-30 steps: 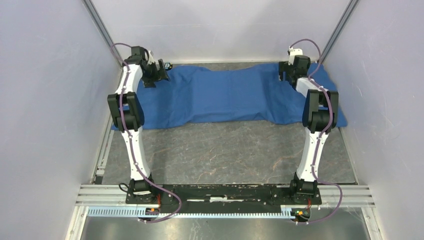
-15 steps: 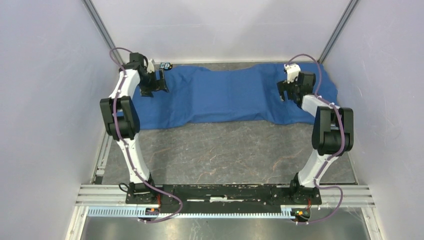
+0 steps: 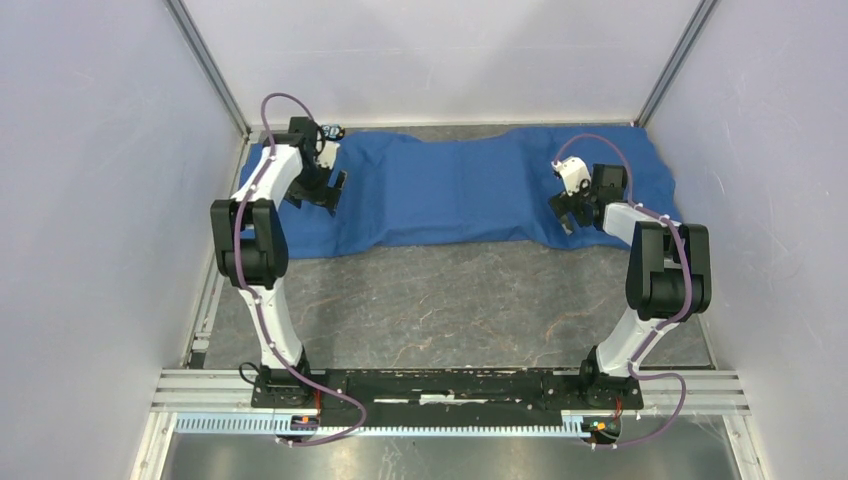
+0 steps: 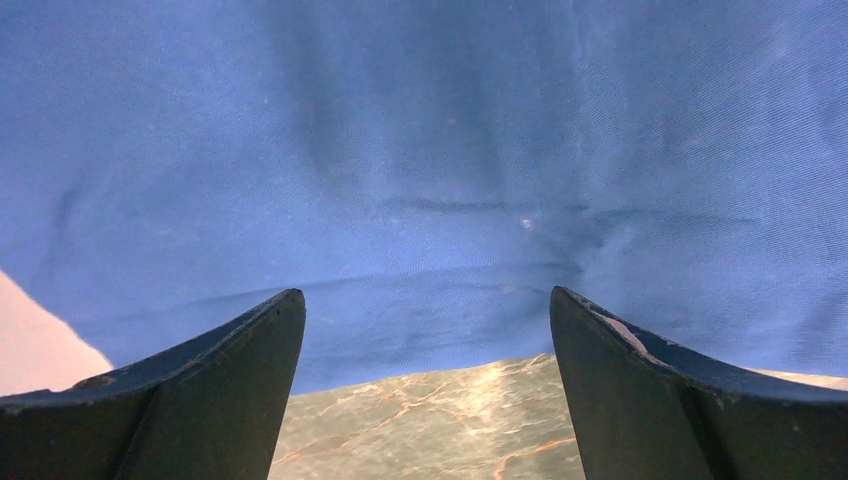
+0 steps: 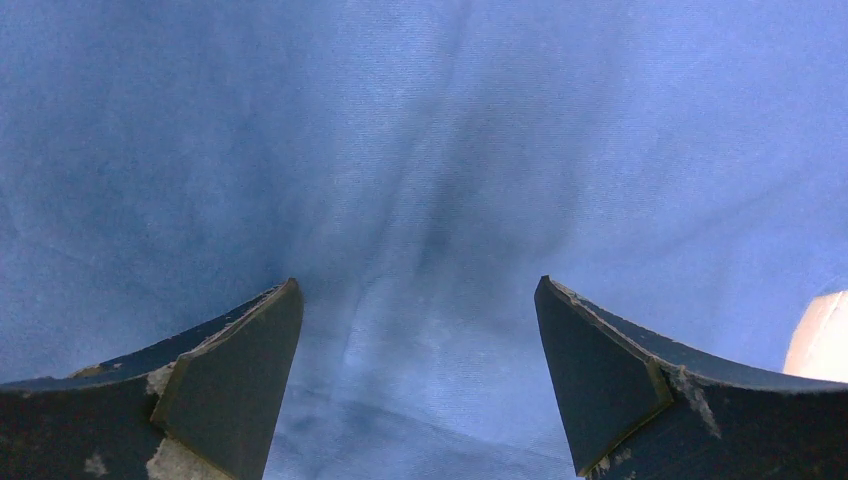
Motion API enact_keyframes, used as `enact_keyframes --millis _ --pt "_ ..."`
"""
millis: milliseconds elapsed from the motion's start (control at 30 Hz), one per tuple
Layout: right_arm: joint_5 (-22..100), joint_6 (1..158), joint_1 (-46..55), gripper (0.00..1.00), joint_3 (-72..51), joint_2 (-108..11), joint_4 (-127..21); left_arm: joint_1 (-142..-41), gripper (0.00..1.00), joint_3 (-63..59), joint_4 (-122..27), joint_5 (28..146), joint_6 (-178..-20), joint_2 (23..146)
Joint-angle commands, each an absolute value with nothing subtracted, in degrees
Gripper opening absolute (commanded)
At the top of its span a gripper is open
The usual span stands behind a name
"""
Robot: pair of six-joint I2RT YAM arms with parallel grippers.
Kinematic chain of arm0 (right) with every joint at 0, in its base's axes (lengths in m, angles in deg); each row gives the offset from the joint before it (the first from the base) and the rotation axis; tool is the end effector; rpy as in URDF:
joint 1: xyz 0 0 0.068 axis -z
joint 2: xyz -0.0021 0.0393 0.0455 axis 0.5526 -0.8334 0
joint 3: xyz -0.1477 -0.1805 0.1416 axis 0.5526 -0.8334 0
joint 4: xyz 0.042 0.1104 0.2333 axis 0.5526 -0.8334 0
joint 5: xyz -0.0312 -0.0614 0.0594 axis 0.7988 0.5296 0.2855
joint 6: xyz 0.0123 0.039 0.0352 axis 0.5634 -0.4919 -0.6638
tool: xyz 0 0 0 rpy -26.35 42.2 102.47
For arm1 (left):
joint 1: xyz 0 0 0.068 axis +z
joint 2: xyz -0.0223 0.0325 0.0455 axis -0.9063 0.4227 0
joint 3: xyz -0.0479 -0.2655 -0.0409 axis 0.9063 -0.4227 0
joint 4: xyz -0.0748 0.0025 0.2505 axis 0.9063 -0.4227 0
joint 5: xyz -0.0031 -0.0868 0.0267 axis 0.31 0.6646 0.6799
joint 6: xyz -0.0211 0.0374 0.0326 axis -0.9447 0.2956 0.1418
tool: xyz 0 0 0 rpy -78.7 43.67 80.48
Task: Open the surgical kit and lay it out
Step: Open the surgical kit at the center of the board.
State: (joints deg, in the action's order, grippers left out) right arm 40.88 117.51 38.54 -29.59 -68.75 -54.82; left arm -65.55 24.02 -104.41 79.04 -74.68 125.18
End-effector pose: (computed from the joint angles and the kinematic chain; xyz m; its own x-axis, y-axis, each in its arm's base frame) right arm 0.3622 -0.0284 0.1641 -0.6313 -0.4620 -0.6229 -0.3541 0.8863 -0.2985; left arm 0.4208 -0.0041 0.2260 -0.9283 0.2327 -0.2899 0.2240 0.9725 0.0634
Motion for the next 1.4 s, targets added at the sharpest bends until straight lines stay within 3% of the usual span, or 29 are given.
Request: enact_keyframes --millis 0,667,867,1367 --pt "44.8 123.6 38.6 0.94 -30.2 -68.9 -58.7 -66.1 0.98 23.3 -107.4 70.8 -65.9 126.5" --pt "56.0 133.7 39.3 0.93 -40.3 -69.2 -58.3 -66.2 0.86 4.4 -95.9 55.8 -55.6 126.1" --pt "57.0 135.6 39.7 0.91 -43.3 -68.8 -57.8 -66.2 0.77 0.0 -94.6 55.6 -54.6 124.1" --pt "32.2 142.5 42.1 0.91 -45.6 -47.2 -64.4 -68.3 0.84 -7.2 -84.8 75.3 -45.9 97.5"
